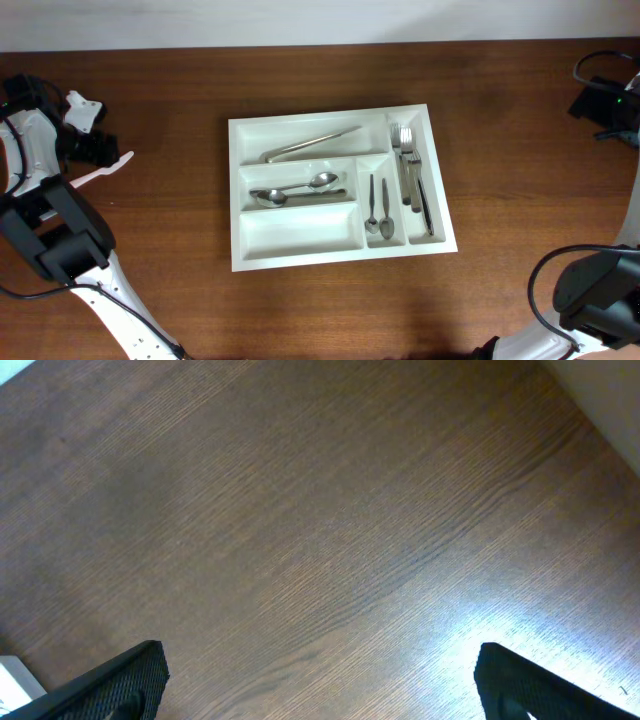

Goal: Pack container

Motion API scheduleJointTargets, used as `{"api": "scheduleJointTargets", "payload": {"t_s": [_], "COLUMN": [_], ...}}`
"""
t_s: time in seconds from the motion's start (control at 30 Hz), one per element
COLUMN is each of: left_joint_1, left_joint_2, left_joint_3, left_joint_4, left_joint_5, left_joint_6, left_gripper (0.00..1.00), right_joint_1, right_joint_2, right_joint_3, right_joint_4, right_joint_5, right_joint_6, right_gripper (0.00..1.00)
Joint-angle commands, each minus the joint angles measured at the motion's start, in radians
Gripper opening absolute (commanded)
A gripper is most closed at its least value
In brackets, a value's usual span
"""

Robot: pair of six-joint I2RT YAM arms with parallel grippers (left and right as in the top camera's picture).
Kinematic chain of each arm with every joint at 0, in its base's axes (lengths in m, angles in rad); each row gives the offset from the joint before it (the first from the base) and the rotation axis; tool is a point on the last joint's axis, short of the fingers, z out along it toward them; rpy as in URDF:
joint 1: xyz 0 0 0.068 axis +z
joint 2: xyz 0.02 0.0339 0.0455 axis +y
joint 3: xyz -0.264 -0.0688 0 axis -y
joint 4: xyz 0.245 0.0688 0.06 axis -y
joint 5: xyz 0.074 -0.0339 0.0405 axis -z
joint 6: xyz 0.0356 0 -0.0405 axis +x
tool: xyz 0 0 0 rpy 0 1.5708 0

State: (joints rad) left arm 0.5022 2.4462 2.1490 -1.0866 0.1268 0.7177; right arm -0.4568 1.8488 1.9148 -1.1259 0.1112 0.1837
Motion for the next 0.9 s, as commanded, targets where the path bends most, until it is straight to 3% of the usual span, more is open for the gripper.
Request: {"api": "scheduleJointTargets", "payload": {"t_s": [0.0,0.1,0.23,0.4,0.63,0.87], "left_joint_1": [0.0,0.0,0.0,0.0,0.001,0.001], "left_joint_2": [-0.006,-0.006,-0.006,-0.004,0.05,0.095], "left_joint_3": [0.013,0.013,0.013,0.013,0.013,0.013], "left_joint_4": [-0.049,-0.092,-0.116,-0.186,-0.184,-0.155], "left_joint_5": [0.016,0.016,0.015,-0.014,-0.236,-0.271], "left_joint_6": [0.252,0.331,0.338,0.495,0.609,0.662], "left_gripper": [0.68,0.61,0.67,0.71,0.68,0.66], "right_joint_1": [-0.003,-0.003,-0.003,-0.003,-0.003,-0.003], "right_joint_2": [-0.01,-0.01,-0.01,-0.01,-0.01,-0.01], "right_joint_3": [0.014,0.014,0.014,0.014,0.014,0.014], "right_joint_4": [0.0,0.0,0.0,0.0,0.0,0.0], "right_joint_5": [0.002,0.002,0.002,0.002,0.002,0.002], "right_joint_6": [0.005,0.005,0.005,0.005,0.005,0.005], "right_gripper": [0.99,0.99,0.99,0.99,0.99,0.99]}}
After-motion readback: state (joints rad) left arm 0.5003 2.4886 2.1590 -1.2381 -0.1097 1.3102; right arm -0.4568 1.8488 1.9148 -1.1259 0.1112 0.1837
